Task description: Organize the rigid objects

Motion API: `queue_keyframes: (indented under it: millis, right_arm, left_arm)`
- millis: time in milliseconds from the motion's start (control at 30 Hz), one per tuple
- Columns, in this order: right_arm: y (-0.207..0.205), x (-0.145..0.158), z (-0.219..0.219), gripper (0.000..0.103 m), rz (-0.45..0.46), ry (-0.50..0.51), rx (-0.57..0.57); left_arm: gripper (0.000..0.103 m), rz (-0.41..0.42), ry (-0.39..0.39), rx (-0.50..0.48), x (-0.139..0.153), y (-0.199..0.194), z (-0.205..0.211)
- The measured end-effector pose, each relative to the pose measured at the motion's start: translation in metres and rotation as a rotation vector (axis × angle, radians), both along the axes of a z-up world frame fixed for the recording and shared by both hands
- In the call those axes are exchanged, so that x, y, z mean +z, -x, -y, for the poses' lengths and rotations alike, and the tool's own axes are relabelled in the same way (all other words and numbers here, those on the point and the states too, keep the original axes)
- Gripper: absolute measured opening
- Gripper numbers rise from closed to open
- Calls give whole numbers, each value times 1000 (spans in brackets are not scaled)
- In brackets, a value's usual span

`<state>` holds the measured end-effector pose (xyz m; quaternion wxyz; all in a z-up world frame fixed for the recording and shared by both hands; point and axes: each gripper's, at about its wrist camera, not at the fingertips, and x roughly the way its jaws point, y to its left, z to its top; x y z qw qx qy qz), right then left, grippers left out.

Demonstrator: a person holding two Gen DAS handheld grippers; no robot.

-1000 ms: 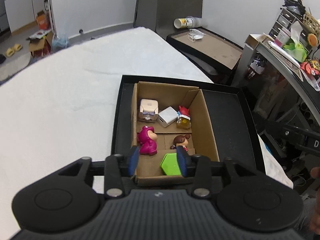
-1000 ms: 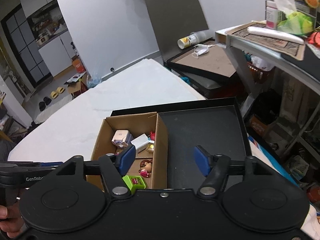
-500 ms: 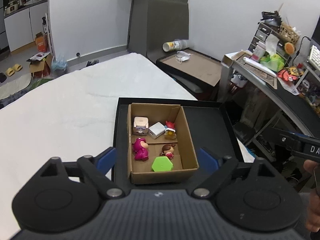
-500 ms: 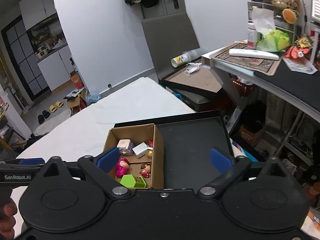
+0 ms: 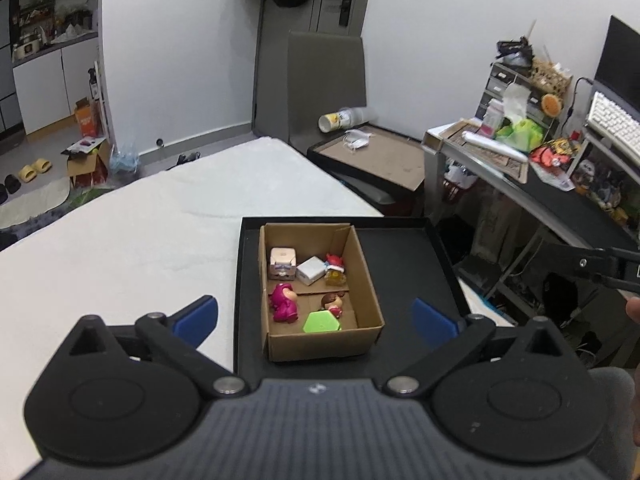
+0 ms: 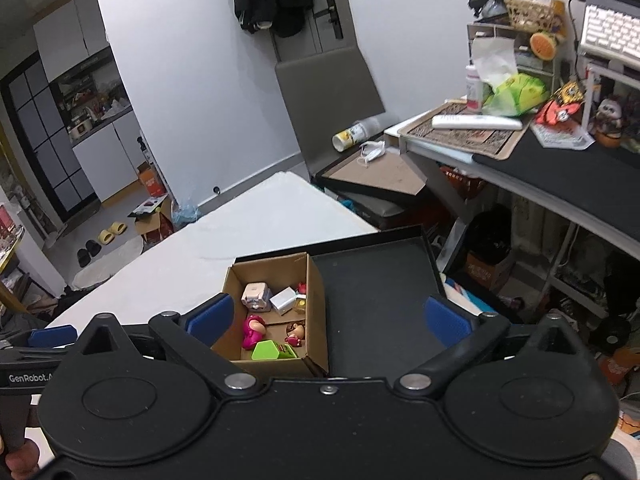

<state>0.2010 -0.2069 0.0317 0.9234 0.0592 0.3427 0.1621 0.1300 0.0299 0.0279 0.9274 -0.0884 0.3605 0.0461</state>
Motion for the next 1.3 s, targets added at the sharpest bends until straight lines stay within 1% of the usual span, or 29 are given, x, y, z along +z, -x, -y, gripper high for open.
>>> queue_keyframes:
  millis: [100, 233, 333, 433, 500, 567, 767, 833, 933, 1000, 1100, 1200, 1300]
  right_arm:
    - [11, 9, 4, 103, 39, -3, -6]
    - [24, 18, 10, 103, 63, -15, -14]
    - [35, 23, 14, 103, 64, -22, -18]
    - [45, 29, 17, 103, 81, -29, -26]
    - [52, 32, 21, 103, 79, -38, -52]
    - [58, 34, 22, 103, 82, -34, -66]
    - [82, 39, 25, 103, 102, -11, -66]
    - [90, 39, 26, 103, 114, -4, -65]
    - [99, 35, 32, 103, 120, -30, -42]
    - [101, 32, 37, 103, 107, -49, -38]
    - [106, 30, 40, 103, 110, -42, -48]
    - [112, 28, 42, 103, 112, -43, -30]
    - [120, 25, 41, 103, 115, -38, -10]
  left_arm:
    - [103, 9, -21, -5, 7, 10, 3]
    - [103, 32, -12, -8, 15, 26, 5]
    - [103, 60, -1, -19, 21, 40, 7]
    - [103, 87, -18, -27, 26, 56, 11]
    - [103, 96, -30, -37, 29, 66, 13]
    - [103, 100, -20, -45, 33, 76, 14]
    - [103, 152, -46, -47, 45, 104, 21]
    - [103, 162, -49, -40, 45, 111, 23]
    - [103, 161, -36, -36, 41, 121, 24]
    - [103, 158, -58, -27, 39, 125, 26]
    - [103, 166, -63, -34, 37, 133, 28]
    - [103, 172, -95, -19, 35, 139, 32]
    - [103, 164, -83, -18, 31, 141, 33]
